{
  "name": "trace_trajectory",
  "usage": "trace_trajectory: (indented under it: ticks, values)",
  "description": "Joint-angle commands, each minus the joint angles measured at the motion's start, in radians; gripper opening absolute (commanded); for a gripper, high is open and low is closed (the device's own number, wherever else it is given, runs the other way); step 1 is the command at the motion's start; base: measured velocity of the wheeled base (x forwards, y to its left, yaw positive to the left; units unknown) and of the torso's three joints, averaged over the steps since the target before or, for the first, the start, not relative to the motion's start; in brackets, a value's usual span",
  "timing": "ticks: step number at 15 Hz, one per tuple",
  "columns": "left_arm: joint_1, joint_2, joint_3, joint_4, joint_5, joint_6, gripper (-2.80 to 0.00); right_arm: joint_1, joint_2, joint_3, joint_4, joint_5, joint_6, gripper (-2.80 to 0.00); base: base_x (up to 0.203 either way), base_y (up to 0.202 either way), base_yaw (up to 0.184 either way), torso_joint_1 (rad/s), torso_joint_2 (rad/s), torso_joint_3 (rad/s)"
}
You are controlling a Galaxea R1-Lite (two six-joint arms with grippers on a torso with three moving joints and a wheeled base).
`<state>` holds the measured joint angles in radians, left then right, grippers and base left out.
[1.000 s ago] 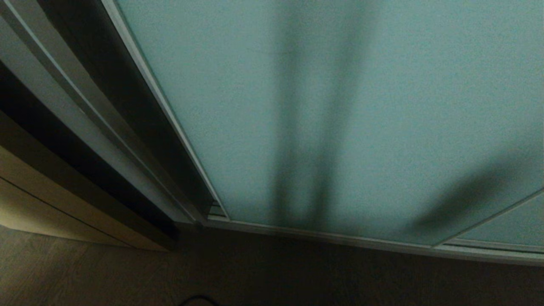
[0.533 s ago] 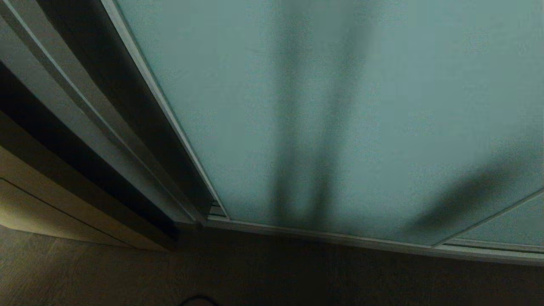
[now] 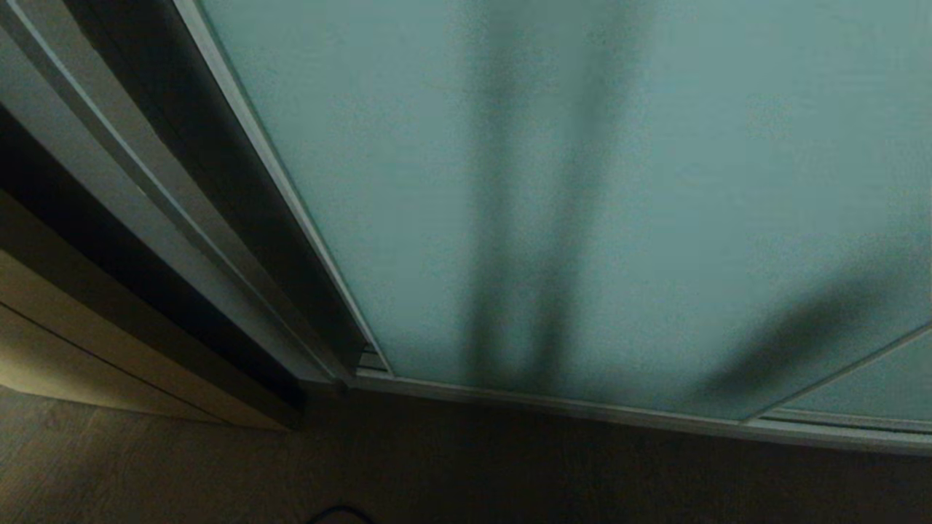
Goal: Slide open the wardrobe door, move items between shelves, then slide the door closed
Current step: Close the door
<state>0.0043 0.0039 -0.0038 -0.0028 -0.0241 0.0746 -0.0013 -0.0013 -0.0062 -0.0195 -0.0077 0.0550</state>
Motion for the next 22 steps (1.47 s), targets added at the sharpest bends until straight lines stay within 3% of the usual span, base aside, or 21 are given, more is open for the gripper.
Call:
trace_trajectory:
  ticks: [1,8,10,13,16,22]
  values:
    - [0.000,-0.002,0.002,0.004,0.003,-0.005,-2.80,0.000,0.000,0.000,0.000,0.000,0.000,-2.80,0.000,0.000,0.000,0.000,0.00,0.000]
    - [0.000,-0.003,-0.009,-0.031,0.005,0.031,-2.80,0.000,0.000,0.000,0.000,0.000,0.000,-2.80,0.000,0.000,0.000,0.000,0.00,0.000]
    - [0.000,-0.001,-0.124,-0.078,0.006,0.030,-2.80,0.000,0.000,0.000,0.000,0.000,0.000,-2.80,0.000,0.000,0.000,0.000,0.00,0.000]
    - [0.001,0.054,-0.428,-0.087,0.024,0.037,-2.80,0.000,0.000,0.000,0.000,0.000,0.000,-2.80,0.000,0.000,0.000,0.000,0.00,0.000]
    - [0.000,0.268,-0.730,-0.131,0.098,0.037,-2.80,0.000,0.000,0.000,0.000,0.000,0.000,-2.80,0.000,0.000,0.000,0.000,0.00,0.000]
    - [0.000,0.657,-0.961,-0.453,0.193,0.033,-2.80,0.000,0.000,0.000,0.000,0.000,0.000,-2.80,0.000,0.000,0.000,0.000,0.00,0.000]
